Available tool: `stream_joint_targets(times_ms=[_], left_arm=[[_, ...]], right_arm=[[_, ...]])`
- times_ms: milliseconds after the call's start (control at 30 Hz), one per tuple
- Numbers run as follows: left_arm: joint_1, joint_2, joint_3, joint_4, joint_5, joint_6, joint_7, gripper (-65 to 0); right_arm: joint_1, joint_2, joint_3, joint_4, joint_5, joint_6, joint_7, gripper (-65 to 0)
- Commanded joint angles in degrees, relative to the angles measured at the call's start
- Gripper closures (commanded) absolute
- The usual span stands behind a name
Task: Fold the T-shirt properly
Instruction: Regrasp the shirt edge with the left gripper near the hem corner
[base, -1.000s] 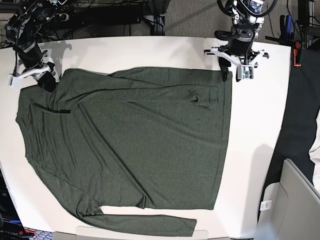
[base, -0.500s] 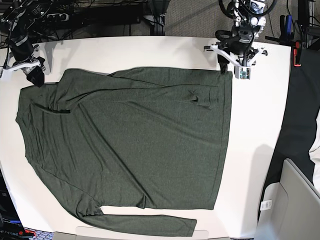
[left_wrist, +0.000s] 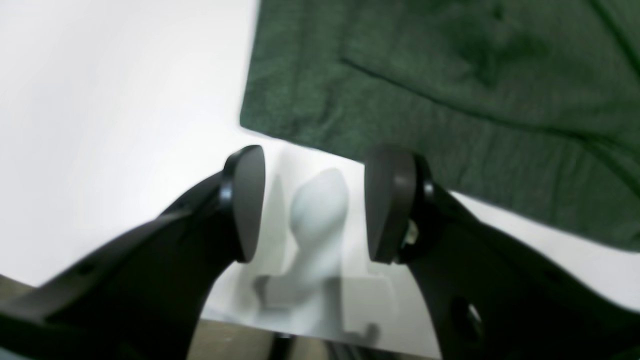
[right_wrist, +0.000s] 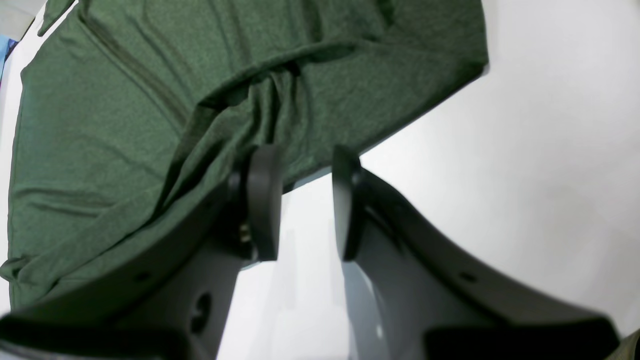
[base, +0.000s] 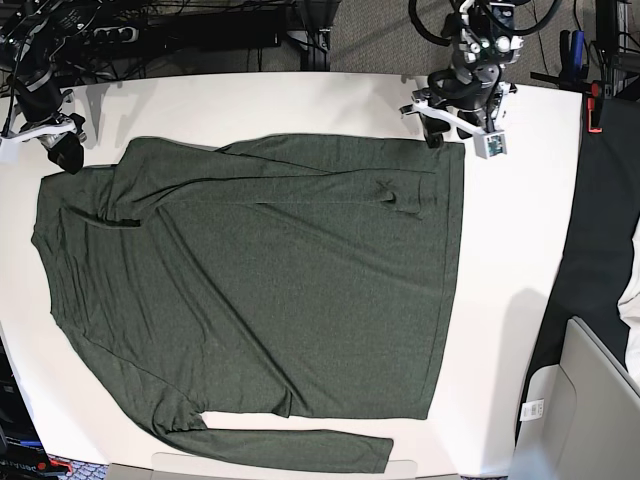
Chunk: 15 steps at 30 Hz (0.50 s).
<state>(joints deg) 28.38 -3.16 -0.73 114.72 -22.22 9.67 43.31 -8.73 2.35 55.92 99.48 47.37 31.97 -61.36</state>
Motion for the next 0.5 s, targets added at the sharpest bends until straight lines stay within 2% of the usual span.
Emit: stream_joint_targets(times_ms=[0, 100, 267, 467], left_arm=[[-0.47, -0.14, -0.98, 0.93, -2.44, -0.31, -0.98, -31.5], [-0.64, -0.23, -3.44, 0.4, -9.47, -0.31, -0.98, -31.5], [-1.79, -0.23, -5.55, -1.79, -16.6, -0.31, -0.54, -31.5], [-4.95, 0.04, -9.77, -3.46, -21.43, -0.31, 7.02, -31.5]], right_arm=[[0.25, 0.77, 0.21, 0.96, 1.28, 0.43, 1.19, -18.6], [0.34, 0.77, 0.21, 0.96, 1.28, 0.43, 1.19, -18.6], [0.42, 0.77, 0.21, 0.87, 1.2, 0.43, 1.19, -18.6], [0.25, 0.77, 0.21, 0.87, 1.28, 0.43, 1.19, -18.6]])
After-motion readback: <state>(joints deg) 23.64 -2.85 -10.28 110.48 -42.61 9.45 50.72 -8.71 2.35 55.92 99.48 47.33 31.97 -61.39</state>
